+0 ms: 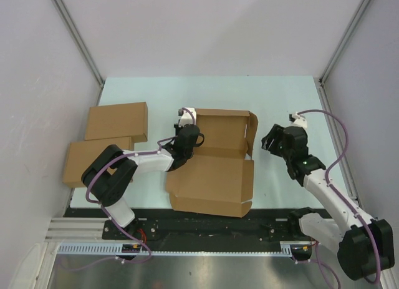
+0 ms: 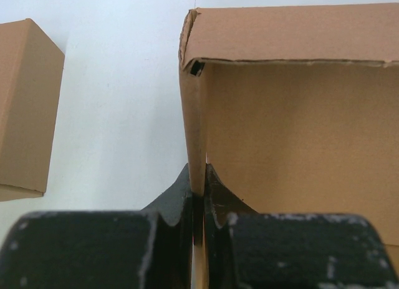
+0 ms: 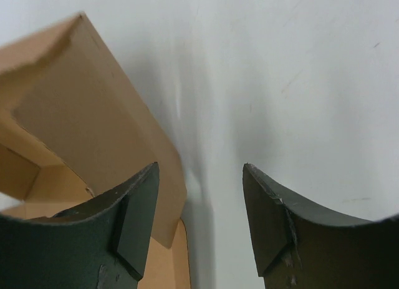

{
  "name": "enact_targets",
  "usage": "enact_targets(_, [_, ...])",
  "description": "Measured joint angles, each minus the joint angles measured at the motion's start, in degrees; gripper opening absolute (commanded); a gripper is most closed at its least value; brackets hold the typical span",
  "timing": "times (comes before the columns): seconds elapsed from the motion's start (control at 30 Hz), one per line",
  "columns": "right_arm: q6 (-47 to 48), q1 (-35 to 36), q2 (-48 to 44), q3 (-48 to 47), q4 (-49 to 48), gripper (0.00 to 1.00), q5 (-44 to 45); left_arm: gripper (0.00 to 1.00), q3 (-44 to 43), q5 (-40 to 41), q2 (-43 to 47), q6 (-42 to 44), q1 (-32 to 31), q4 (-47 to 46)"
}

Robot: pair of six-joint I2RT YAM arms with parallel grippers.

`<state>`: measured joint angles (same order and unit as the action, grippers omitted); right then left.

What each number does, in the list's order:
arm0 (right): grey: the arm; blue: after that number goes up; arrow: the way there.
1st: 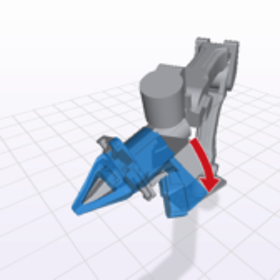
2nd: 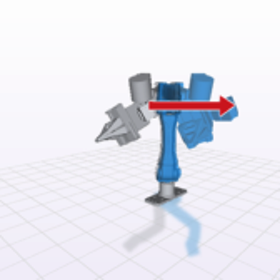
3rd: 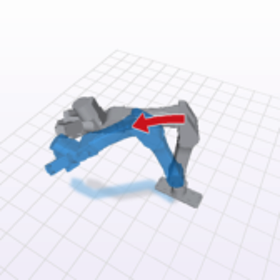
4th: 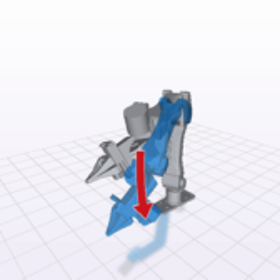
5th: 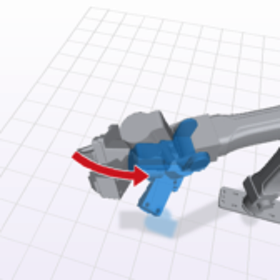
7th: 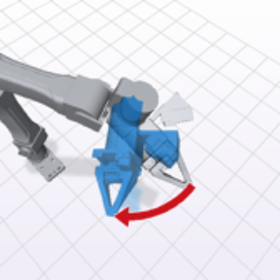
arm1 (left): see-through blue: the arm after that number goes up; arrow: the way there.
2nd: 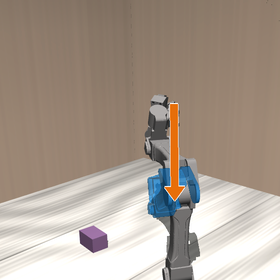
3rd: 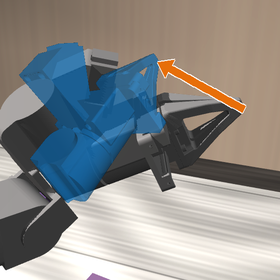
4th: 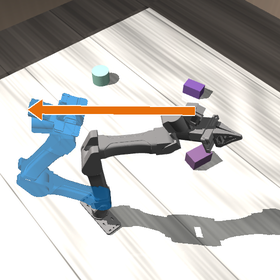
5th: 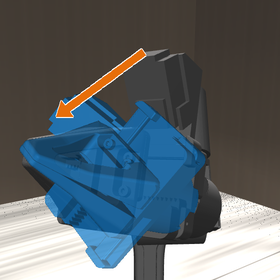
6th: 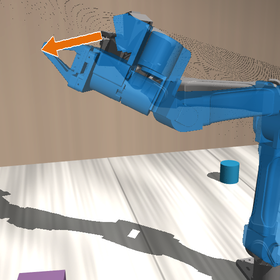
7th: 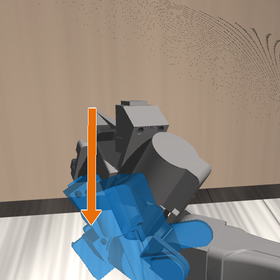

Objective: Fold the paper box

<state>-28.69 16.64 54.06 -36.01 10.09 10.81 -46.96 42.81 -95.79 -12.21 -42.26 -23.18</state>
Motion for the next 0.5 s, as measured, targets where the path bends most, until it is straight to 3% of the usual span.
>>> enact_targets(0.5, [-0.2,3.1,10.7,1.1,-10.8,0.64,-10.8,0.0,0.0,0.0,0.0,0.0,0.0,-0.1])
